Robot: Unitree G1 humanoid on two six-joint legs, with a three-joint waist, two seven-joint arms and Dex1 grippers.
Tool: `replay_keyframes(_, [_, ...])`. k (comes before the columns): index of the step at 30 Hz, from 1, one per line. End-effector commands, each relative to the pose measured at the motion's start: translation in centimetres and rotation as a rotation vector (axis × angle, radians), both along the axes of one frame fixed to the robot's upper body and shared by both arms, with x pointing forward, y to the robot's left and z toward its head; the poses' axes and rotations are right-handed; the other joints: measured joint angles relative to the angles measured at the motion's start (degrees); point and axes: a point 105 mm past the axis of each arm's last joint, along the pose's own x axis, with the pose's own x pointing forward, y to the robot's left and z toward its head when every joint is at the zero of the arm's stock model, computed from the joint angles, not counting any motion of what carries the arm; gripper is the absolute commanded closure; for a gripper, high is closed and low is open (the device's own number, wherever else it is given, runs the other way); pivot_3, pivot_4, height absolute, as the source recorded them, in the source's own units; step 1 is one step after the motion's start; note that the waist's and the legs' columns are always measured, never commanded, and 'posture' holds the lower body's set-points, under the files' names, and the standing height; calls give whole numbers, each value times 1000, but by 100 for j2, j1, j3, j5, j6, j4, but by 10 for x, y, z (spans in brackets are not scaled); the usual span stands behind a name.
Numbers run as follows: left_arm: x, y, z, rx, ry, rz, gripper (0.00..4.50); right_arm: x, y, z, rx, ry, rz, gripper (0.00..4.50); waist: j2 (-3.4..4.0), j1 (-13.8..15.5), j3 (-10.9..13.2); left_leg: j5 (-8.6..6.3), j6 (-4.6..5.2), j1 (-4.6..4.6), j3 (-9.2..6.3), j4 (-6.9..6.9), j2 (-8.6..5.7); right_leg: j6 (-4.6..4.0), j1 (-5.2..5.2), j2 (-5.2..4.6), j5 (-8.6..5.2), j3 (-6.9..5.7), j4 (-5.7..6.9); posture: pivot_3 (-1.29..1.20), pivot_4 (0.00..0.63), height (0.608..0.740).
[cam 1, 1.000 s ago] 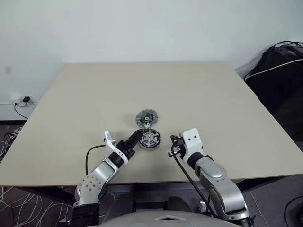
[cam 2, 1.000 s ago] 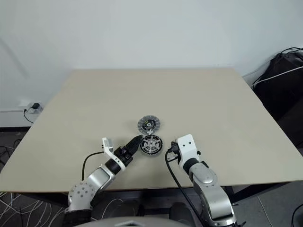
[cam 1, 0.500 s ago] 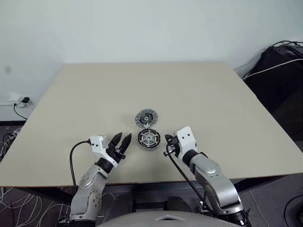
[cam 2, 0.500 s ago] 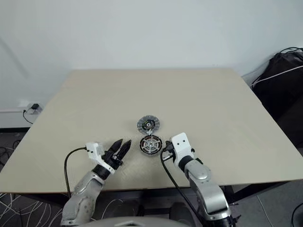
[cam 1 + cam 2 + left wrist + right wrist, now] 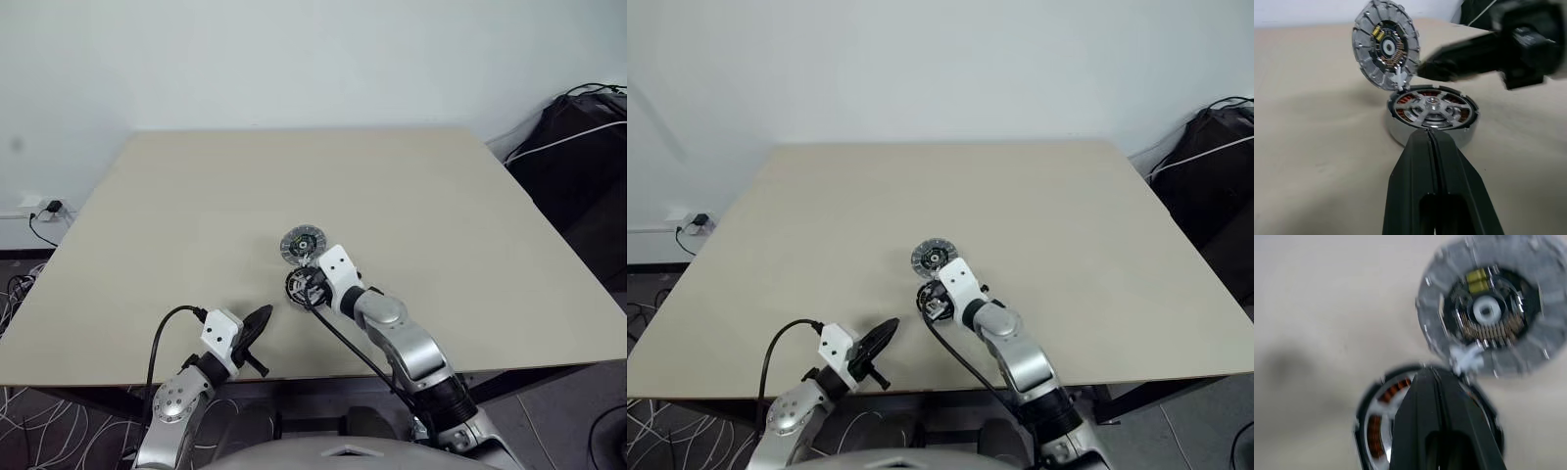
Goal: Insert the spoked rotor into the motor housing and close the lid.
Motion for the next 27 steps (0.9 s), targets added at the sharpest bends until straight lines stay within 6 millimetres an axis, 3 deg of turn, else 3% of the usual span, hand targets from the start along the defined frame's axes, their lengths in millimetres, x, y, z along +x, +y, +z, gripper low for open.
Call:
replay_keyframes(1, [-1, -5, 8, -25, -25, -37, 4451, 3, 3, -2, -9, -6, 24, 4500, 1, -3, 0, 0, 0, 0, 0, 0, 0, -7, 0, 0, 5, -1, 0, 0, 0, 740])
replay_keyframes(7, [0, -6, 11, -30, -29, -44, 4451, -1, -3, -28, -74, 66, 37, 4500, 11, -14, -9, 0, 0, 17, 1, -1, 2, -9, 8, 6, 6, 2, 9, 0, 0, 740])
replay_keyframes(11, [1, -7, 13, -36, -28, -51, 4451, -1, -4, -6, -59, -6, 88, 4500, 20, -7, -14, 1, 0, 23, -1, 5, 2, 6, 18, 6, -4, 1, 12, 0, 0, 740])
replay_keyframes(15, [2, -10, 14, -45, -26, -65, 4451, -8, -9, 16, -141, -97, 252, 4500, 24, -2, -11, 1, 1, 18, 0, 10, -1, 8, 17, 2, -3, 1, 9, 0, 0, 740])
replay_keyframes(19, [4, -13, 13, -51, -20, -76, 4500, -17, -21, 23, -289, -137, 416, 3656, 23, -9, -11, 1, 1, 19, -1, 7, 1, 9, 15, 3, -2, 0, 8, 0, 0, 740])
replay_keyframes(25, [5, -16, 12, -57, -15, -87, 4500, -22, -34, 18, -508, -162, 582, 1717, 18, 3, -9, 1, 1, 19, -2, 10, 2, 10, 18, 2, -3, -3, 8, 0, 0, 740])
replay_keyframes(27, [5, -17, 12, -60, -13, -88, 4500, -24, -36, 14, -571, -156, 647, 1717, 15, 9, -8, 1, 1, 18, -1, 11, 0, 11, 19, 0, -2, -2, 6, 0, 0, 740])
